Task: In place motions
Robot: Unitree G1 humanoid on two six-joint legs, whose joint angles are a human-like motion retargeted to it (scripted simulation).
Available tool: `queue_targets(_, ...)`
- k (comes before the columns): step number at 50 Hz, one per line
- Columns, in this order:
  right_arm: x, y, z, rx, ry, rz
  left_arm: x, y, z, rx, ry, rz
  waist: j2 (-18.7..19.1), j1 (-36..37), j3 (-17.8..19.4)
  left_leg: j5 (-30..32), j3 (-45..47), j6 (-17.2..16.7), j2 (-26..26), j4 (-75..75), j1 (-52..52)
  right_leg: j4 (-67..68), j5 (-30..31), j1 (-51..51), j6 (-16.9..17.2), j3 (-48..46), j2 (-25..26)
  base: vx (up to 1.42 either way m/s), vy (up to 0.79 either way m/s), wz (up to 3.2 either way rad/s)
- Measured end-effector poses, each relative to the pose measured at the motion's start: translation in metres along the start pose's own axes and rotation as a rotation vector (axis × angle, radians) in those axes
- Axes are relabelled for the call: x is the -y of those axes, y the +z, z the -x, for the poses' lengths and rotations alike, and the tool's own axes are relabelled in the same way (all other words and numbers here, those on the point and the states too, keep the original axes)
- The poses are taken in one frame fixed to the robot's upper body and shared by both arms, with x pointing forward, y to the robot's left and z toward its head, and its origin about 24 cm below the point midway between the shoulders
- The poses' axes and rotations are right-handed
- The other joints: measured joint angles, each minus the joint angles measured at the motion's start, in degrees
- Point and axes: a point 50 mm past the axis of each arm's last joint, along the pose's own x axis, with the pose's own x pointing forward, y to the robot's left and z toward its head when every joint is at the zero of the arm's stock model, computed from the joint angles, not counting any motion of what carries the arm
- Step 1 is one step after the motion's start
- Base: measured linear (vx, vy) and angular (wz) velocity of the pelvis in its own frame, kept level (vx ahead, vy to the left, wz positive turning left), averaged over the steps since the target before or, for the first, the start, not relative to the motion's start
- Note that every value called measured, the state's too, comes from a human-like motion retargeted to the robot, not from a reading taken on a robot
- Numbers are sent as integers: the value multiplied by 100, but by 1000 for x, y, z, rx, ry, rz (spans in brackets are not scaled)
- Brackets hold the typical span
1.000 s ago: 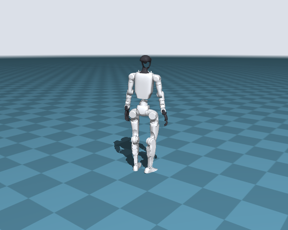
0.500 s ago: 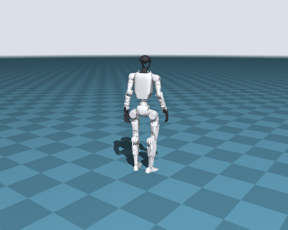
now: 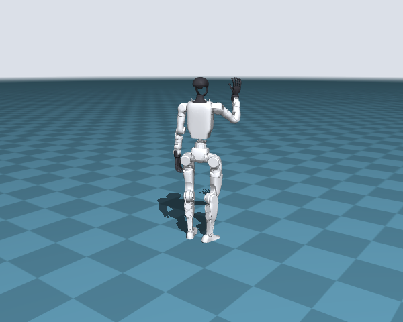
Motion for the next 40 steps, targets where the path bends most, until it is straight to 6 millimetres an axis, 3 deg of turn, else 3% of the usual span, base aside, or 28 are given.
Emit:
queue_targets(4,-9,-4,-21,-33,50,55,-1,1,0,7,2,25,-47,68,-68,4,-32,-2,-19,4,-25,-9,-2,4,15,-34,-7,0,0,0)
queue_targets(10,-32,-28,-26,-282,442,107,-4,1,1,11,13,46,-64,106,-105,4,-44,-2,-22,15,-40,-11,0,13,29,-42,-4,0,0,0)
queue_targets(13,-25,-20,-25,-240,416,52,-6,2,1,15,23,45,-66,91,-97,8,-59,-6,-27,17,-59,-17,-4,7,32,-55,-6,0,0,0)
queue_targets(18,13,7,-12,0,113,31,-3,3,0,18,21,84,-24,40,-69,2,-43,-7,-12,16,-78,-18,-10,-25,29,-38,4,0,0,0)
queue_targets(22,41,21,23,148,-81,63,1,3,-1,25,16,104,40,-39,-26,-10,-10,-6,10,15,-70,-15,-12,-46,16,-6,14,0,0,0)
queue_targets(25,56,26,58,167,-116,73,4,4,-1,28,8,98,100,-81,16,-18,17,-2,25,13,-60,-9,-13,-63,6,28,20,0,0,0)
queue_targets(31,70,16,143,-59,124,246,7,6,-2,39,-6,79,198,-165,99,-22,79,-6,40,9,-34,0,-9,-79,-23,78,9,0,0,0)
queue_targets(35,72,5,202,-306,449,401,9,10,-2,52,-15,74,270,-214,174,-19,115,-6,49,5,9,7,-3,-63,-43,110,5,0,0,0)
queue_targets(38,66,-19,249,-734,1033,486,9,15,-2,70,-22,71,326,-266,242,-14,131,-3,58,8,34,12,5,-47,-55,128,9,0,0,0)
queue_targets(40,68,-23,278,-1034,1412,384,8,18,-2,84,-23,63,353,-292,270,-7,133,-3,60,10,29,15,11,-52,-62,126,5,0,0,0)
